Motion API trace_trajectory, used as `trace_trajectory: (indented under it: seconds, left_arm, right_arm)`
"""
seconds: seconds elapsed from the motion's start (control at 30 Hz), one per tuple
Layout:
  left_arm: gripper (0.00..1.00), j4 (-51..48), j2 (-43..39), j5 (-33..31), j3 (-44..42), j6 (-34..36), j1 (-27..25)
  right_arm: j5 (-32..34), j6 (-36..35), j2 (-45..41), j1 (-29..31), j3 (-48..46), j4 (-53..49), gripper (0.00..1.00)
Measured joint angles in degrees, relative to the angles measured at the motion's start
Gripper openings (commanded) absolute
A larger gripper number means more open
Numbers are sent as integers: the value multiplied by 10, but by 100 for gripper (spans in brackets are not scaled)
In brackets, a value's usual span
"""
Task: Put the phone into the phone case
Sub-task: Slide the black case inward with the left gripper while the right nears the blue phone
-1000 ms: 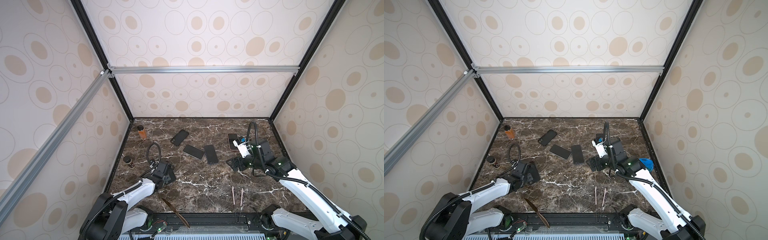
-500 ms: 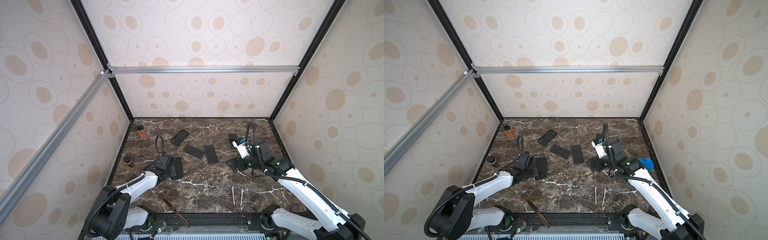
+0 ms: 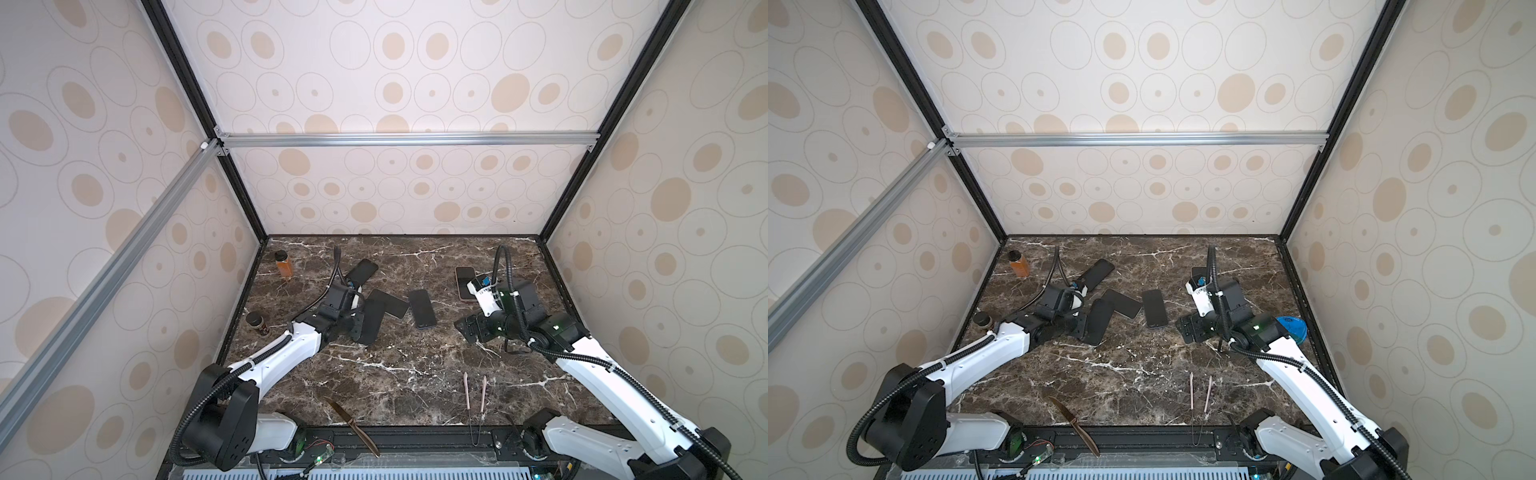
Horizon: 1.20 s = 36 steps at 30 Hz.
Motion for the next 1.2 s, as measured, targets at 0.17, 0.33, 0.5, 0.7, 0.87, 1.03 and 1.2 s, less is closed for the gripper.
trace_trajectory:
  seconds: [0.17, 0.33, 0.5, 0.7, 0.87, 1.03, 1.2]
  left_arm:
    - [0, 7, 8, -14, 7, 107, -61]
    - [0, 19, 44, 2, 17, 196, -83]
    - [0, 29, 57, 27, 18, 285, -94]
    - [0, 34, 87, 54, 23, 388, -109]
    - [0, 40, 107, 88, 23, 453, -118]
    - [0, 51, 133, 110, 27, 515, -126]
    - [0, 49, 176, 118, 46, 555, -136]
  right_arm:
    - [4, 6, 2, 0, 0, 0, 88]
    - [6, 10, 2, 0, -3, 1, 88]
    - [3, 20, 5, 0, -23, 0, 88]
    - [-1, 35, 8, 0, -39, 0, 88]
    - [-1, 46, 6, 0, -52, 0, 88]
    - [-1, 56, 1, 0, -55, 1, 88]
    - [-2, 61, -5, 0, -60, 0, 88]
